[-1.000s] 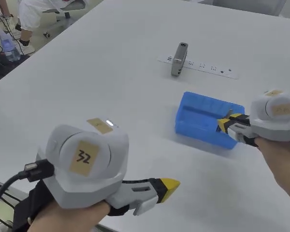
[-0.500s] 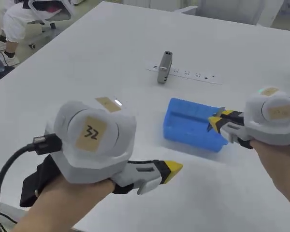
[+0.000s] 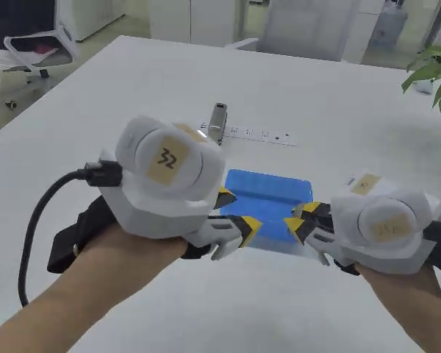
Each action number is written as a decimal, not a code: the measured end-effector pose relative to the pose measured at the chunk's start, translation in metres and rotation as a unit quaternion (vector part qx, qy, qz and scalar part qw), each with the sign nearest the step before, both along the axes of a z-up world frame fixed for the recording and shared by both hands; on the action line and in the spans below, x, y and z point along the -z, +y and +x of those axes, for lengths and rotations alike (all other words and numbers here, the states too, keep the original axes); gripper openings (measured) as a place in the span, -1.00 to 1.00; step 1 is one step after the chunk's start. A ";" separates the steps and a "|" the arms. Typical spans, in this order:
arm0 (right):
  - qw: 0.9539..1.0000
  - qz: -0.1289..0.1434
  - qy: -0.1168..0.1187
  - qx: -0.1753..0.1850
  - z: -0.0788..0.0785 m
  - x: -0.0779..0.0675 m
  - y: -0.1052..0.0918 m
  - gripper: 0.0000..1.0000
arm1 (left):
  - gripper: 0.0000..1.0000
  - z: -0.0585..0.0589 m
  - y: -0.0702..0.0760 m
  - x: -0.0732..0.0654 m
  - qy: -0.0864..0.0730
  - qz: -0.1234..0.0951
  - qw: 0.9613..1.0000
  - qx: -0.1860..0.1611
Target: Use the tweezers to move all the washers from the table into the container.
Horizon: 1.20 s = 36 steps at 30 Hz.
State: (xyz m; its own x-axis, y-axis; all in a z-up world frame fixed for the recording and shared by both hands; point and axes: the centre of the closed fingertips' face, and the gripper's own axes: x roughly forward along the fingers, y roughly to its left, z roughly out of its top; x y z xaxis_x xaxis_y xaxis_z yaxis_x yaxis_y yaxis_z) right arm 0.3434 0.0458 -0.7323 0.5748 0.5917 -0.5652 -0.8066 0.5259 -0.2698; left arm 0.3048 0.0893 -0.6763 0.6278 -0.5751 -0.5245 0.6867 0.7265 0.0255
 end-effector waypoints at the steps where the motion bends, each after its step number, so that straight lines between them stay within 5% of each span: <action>1: 1.000 0.000 0.002 -0.001 -0.004 0.002 0.000 -0.93 | -0.61 -0.002 -0.005 0.002 0.008 0.000 1.000 0.016; 5: 1.000 -0.012 0.002 -0.005 -0.018 0.007 0.000 -0.93 | -0.74 -0.009 -0.022 0.006 0.011 0.005 0.998 0.064; 8: 1.000 -0.018 0.008 -0.007 -0.026 0.013 0.000 -0.93 | -0.84 -0.015 -0.037 0.011 -0.001 0.029 0.994 0.107; 15: 0.998 -0.049 0.006 -0.026 -0.036 0.023 0.001 -0.93 | -0.84 -0.020 -0.055 0.022 0.002 0.050 0.989 0.142; 20: 0.998 -0.060 0.004 -0.029 -0.036 0.031 -0.001 -0.93 | -0.98 -0.017 -0.053 0.031 0.003 0.072 0.987 0.143; 24: 0.996 -0.083 -0.002 -0.038 -0.037 0.040 -0.004 -0.93 | -1.00 -0.018 -0.053 0.037 0.014 0.062 0.987 0.145; 28: 0.994 -0.101 -0.007 -0.050 -0.042 0.047 -0.003 -0.93 | -1.00 -0.022 -0.055 0.048 0.023 0.074 0.984 0.158; 33: 0.991 -0.124 -0.013 -0.045 -0.040 0.059 -0.012 -0.92 | -1.00 -0.018 -0.058 0.064 0.003 0.082 0.980 0.182; 36: 0.993 -0.111 0.004 -0.032 -0.040 0.069 -0.018 -0.91 | -1.00 -0.018 -0.060 0.075 -0.002 0.087 0.975 0.203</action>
State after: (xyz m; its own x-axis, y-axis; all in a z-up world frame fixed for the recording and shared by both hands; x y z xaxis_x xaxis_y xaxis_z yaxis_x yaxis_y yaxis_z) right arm 0.3033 0.0281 -0.8009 0.5357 0.4861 -0.6905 -0.8386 0.4019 -0.3676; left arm 0.2867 0.0289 -0.7514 0.3681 -0.6795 -0.6346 0.9169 0.3785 0.1267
